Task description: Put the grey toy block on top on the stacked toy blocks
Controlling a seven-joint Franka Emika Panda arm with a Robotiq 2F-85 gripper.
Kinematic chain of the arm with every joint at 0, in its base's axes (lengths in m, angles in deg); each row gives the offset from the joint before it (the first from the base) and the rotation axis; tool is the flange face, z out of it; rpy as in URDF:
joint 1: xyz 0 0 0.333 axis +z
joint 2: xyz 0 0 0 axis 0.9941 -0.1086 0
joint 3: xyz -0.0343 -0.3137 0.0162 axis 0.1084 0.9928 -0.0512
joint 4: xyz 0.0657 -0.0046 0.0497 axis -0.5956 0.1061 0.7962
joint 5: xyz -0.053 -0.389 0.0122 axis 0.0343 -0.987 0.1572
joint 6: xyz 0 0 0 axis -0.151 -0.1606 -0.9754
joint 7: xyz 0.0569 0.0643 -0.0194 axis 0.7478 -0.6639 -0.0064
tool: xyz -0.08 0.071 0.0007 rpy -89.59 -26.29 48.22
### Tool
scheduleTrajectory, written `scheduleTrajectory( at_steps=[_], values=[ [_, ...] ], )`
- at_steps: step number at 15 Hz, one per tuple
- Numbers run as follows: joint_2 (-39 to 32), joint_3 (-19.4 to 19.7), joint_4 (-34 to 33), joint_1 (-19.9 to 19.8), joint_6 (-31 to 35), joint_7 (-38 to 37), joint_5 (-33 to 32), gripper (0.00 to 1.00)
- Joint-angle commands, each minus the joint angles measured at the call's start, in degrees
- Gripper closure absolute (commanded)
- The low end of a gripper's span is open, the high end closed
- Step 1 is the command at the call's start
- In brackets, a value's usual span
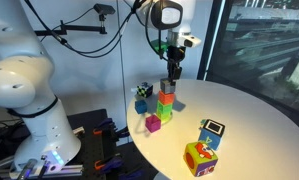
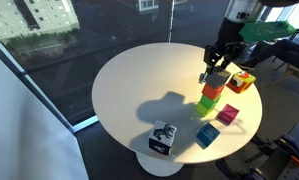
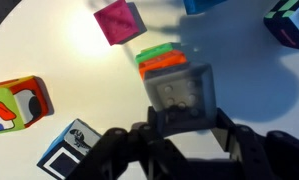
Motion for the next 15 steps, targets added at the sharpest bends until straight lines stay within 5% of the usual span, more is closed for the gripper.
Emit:
scheduleTrajectory(
  at_steps=[1,3,4,7,15],
  values=[
    [-1.68,-0.11,-2.60,0.28,-2.17,-2.82,-1.27,0.69],
    [-2.10,-0.07,-2.85,0.31,-2.35,-3.56,-1.69,0.69],
    [-2.26,-0.06,-2.94,0.32,-2.33,-3.92,-2.09,0.19],
    [-2.45,0.02,-3.25,0.30,-2.65,-4.55,-2.53,0.03],
    [0.58,0.55,-1.47,0.25,-1.68,3.03,2.31,0.00]
  ],
)
